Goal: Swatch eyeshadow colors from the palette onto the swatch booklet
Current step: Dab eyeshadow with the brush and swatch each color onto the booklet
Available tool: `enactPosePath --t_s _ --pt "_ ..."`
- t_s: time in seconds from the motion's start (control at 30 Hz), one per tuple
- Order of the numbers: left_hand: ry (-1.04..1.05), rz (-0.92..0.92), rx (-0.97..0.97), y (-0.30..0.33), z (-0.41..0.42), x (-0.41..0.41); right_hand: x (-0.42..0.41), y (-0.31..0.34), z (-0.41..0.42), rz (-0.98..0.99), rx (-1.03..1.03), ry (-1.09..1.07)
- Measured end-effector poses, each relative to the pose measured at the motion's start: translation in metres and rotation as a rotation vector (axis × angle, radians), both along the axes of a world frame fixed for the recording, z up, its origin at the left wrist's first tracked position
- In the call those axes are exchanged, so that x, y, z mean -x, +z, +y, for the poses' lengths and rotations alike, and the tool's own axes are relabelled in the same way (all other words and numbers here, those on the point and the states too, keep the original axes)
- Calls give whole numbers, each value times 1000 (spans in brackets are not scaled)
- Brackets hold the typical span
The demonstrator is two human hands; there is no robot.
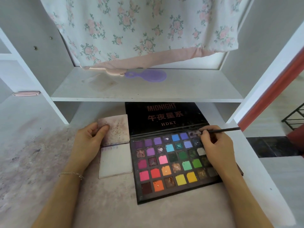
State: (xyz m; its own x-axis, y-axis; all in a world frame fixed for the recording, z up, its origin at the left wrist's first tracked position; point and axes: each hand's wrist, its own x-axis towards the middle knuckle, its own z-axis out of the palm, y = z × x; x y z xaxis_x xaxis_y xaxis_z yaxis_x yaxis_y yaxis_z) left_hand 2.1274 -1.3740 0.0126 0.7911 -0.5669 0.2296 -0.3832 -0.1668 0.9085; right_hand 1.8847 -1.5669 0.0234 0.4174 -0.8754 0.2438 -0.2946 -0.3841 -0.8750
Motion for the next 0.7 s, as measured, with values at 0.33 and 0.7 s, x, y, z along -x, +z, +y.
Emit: enactPosePath --t_s 0.33,0.7 --pt "2 -6 12 0 -1 1 0 -2 -3 19 30 -4" --pt "-10 27 29 2 -1 3 -5 10 7 -34 -63 85"
